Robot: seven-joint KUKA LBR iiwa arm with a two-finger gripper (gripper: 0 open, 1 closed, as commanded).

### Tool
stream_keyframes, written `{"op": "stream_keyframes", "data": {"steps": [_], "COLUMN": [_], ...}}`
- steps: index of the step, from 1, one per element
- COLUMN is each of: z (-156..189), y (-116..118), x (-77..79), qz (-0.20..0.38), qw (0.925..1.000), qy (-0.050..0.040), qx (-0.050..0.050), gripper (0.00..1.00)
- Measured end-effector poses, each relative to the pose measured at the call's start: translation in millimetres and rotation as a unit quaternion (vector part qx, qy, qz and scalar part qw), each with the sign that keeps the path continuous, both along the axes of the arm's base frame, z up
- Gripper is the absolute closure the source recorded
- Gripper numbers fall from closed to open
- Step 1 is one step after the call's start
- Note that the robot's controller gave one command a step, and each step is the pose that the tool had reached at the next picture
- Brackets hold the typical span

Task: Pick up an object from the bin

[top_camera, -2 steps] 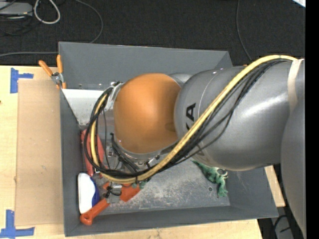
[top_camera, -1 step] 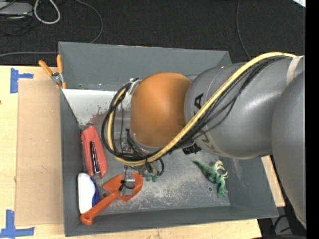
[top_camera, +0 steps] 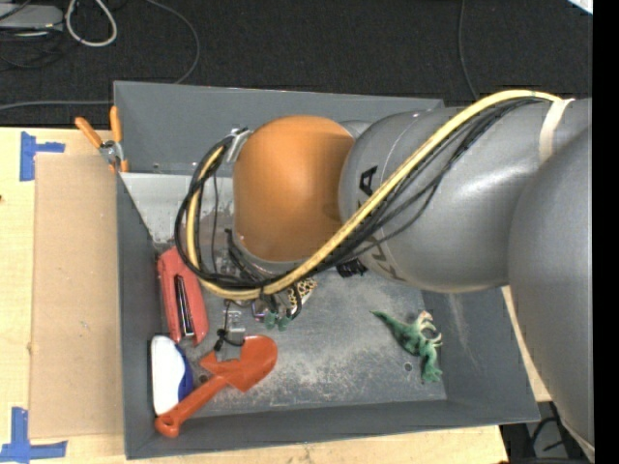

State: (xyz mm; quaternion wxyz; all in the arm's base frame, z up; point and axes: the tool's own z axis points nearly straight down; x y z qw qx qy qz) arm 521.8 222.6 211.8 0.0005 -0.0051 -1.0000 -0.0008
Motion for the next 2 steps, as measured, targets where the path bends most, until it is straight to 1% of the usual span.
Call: {"op": "stream_keyframes", "data": {"steps": [1, 2], "z": [-85.6, -35.3], "y": [-26.1, -36.2], "x": [-26.4, 17.3], "qz": [0.048, -0.094], "qw": [0.9988, 0.9956], "qy": [0.0088, -0.0033], "qx": [-0.004, 0.002], "gripper": [0.00, 0.00]}}
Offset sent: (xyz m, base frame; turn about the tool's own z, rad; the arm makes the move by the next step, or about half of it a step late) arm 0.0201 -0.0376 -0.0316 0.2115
